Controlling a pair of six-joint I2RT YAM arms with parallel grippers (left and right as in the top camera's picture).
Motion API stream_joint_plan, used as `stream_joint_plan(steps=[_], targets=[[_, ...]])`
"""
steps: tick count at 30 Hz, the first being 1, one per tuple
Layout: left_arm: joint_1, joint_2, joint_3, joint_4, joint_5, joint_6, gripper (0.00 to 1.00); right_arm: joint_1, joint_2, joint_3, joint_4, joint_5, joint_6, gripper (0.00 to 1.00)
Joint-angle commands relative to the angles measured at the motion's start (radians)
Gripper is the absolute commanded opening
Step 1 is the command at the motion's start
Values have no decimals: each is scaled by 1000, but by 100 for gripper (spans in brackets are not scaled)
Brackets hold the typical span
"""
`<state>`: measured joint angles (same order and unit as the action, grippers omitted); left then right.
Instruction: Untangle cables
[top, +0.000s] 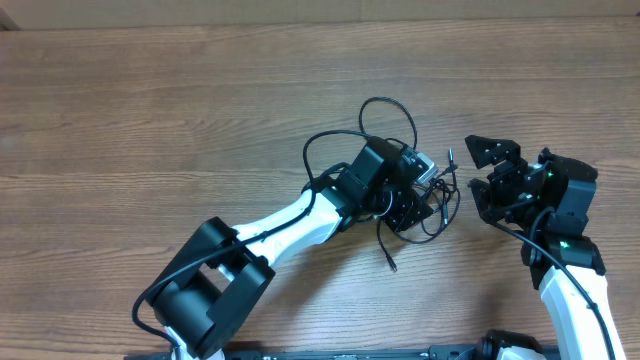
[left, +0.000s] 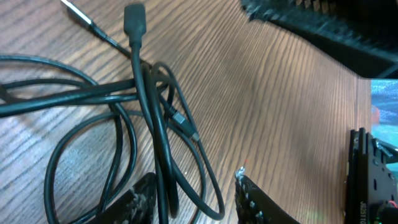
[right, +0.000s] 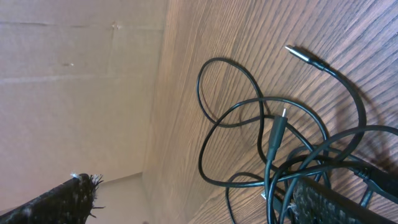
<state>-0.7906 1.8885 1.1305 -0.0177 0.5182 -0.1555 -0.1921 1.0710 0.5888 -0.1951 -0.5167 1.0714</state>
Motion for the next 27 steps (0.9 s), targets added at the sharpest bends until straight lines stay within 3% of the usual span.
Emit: stream_joint_plan(steps=[1, 6, 8, 10, 13, 14, 22, 27], targets=[[-1, 21, 11, 8, -5, -2, 43, -6, -1, 2, 3, -1, -29, 100], [-3, 21, 11, 7, -35, -2, 45, -6, -1, 2, -1, -1, -29, 100], [-3, 21, 11, 8, -35, -2, 41, -6, -1, 2, -1, -1, -29, 100], [-2, 21, 11, 8, -35, -3, 31, -6, -1, 2, -1, -1, -29, 100], [0, 21, 11, 14, -30, -11, 7, -6, -1, 2, -1, -1, -29, 100], [0, 21, 11, 19, -24, -15, 4, -6, -1, 2, -1, -1, -29, 100], [4, 21, 11, 38, 13, -69, 4, -6, -1, 2, -17, -15, -75, 100], [66, 5, 11, 84, 105, -142, 4, -6, -1, 2, -51, -108, -313, 100]])
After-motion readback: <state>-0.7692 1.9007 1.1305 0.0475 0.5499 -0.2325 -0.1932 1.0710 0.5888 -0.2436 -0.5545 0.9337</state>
